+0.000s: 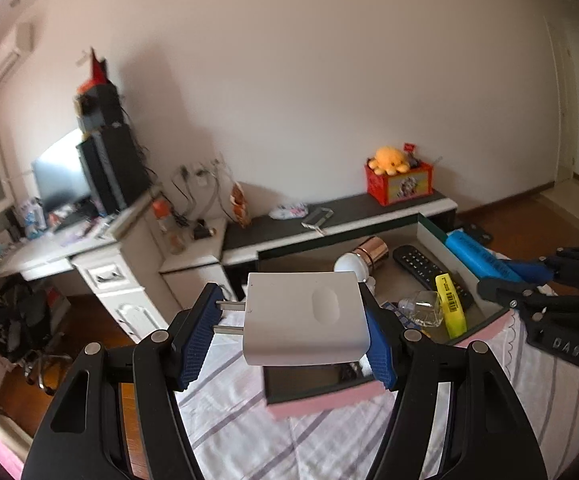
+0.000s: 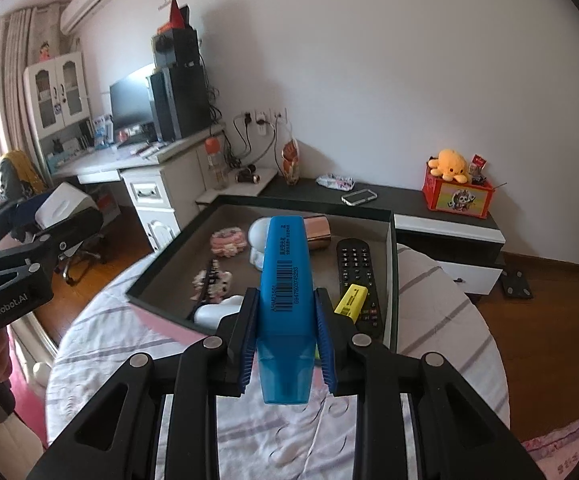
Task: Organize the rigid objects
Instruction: 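Carry the charger block and blue highlighter over the pink box, then open both grippers to drop the charger and highlighter into the box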
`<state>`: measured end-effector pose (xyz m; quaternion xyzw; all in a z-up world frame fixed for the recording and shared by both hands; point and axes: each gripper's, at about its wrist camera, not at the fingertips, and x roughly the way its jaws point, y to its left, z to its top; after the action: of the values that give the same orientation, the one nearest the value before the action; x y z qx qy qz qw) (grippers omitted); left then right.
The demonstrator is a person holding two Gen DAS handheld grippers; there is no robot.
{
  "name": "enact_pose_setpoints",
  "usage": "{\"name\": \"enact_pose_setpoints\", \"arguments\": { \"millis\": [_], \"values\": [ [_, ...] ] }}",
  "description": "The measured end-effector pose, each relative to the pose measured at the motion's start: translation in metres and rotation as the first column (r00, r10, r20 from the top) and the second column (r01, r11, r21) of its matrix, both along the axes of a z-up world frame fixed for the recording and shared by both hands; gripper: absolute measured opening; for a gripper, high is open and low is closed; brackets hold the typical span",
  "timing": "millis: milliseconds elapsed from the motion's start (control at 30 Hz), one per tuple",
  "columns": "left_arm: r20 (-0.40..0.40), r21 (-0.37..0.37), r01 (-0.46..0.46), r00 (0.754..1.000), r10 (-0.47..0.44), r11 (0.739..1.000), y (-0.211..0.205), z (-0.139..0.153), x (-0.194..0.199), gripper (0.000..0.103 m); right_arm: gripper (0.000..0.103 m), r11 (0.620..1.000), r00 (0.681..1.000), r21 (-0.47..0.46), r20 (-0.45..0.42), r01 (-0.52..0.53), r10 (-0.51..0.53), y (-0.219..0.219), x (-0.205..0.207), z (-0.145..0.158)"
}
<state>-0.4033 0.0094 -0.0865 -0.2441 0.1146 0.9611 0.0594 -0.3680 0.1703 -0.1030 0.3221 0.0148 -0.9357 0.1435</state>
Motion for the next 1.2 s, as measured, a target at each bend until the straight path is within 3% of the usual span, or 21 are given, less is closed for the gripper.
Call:
{"name": "enact_pose_setpoints", "arguments": {
  "millis": [433,633,933,967,1033,1133,1200],
  "values": [
    [0.211,-0.059,0.027,0.977,-0.014,0.998,0.030,-0.069,-0.089,0.067,0.027,0.997,0.987,0.071,0.163,-0.018,0.006,-0.012,-0.074,-0.039],
    [0.244,-0.078,0.023,0.970,-0.003,0.997,0.034,-0.086,-0.095,0.067,0.027,0.996,0.980,0.078,0.196,-0.044,0.028,-0.024,-0.082,-0.049],
    [0.231,-0.088,0.020,0.973,0.001,0.996,0.033,-0.077,-0.089,0.069,0.028,0.998,0.985,0.054,0.169,-0.042,0.033,-0.028,-0.073,-0.043],
    [0.225,-0.079,0.019,0.974,-0.001,0.997,0.032,-0.074,-0.088,0.070,0.030,0.998,0.986,0.053,0.165,-0.040,0.031,-0.028,-0.072,-0.042],
    [0.205,-0.087,0.008,0.979,0.010,0.996,0.031,-0.068,-0.084,0.079,0.050,0.998,0.989,0.055,0.149,-0.024,0.016,-0.027,-0.068,-0.036],
    [0.184,-0.077,-0.018,0.982,0.032,0.997,0.025,-0.059,-0.080,0.094,0.062,0.999,0.993,0.051,0.116,-0.003,-0.002,-0.021,-0.061,-0.026],
    [0.175,-0.053,-0.023,0.984,0.032,0.998,0.020,-0.052,-0.075,0.094,0.071,0.999,0.994,0.046,0.105,0.005,-0.010,-0.018,-0.056,-0.021]
  ]
}}
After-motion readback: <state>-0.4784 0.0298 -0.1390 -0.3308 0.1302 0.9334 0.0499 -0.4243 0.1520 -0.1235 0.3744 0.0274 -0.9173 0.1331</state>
